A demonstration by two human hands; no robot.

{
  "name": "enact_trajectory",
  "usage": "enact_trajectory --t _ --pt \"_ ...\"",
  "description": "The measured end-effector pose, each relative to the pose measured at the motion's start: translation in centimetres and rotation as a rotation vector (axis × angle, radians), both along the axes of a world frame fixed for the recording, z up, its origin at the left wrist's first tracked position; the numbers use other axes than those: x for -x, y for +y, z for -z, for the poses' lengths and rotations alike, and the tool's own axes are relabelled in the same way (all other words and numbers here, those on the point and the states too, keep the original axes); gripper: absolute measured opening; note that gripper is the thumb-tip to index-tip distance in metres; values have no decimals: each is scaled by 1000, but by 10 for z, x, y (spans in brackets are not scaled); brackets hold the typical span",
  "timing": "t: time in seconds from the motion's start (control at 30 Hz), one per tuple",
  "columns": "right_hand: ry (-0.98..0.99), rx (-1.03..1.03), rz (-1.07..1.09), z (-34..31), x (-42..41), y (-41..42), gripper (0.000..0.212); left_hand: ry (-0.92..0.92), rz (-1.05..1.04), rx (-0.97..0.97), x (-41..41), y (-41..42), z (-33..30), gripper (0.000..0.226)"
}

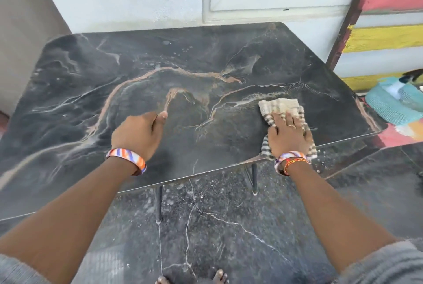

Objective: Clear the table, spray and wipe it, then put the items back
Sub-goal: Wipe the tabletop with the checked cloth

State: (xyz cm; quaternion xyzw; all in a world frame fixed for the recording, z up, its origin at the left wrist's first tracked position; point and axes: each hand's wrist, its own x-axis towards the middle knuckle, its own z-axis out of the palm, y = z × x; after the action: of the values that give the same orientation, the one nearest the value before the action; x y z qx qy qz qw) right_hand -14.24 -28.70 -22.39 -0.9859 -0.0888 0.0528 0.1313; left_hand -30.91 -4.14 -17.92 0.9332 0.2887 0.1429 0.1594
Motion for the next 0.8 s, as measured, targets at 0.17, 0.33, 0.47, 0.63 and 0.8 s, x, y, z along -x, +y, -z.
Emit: enact_trajectory --t 0.17,0.33,0.47,0.63,0.8 --pt "-66 -44 -421 4 112 107 47 6 -34 -52 38 37 20 35" --pt "-105 -113 -933 11 203 175 39 -33 -12 -102 58 74 33 32" --pt "-159 -49 -910 15 158 136 43 -26 14 -92 55 84 29 30" --pt "-91 54 -314 8 75 49 50 21 87 -56 56 88 29 31" --pt "58 129 24 0 59 73 51 26 97 -16 62 94 24 21"
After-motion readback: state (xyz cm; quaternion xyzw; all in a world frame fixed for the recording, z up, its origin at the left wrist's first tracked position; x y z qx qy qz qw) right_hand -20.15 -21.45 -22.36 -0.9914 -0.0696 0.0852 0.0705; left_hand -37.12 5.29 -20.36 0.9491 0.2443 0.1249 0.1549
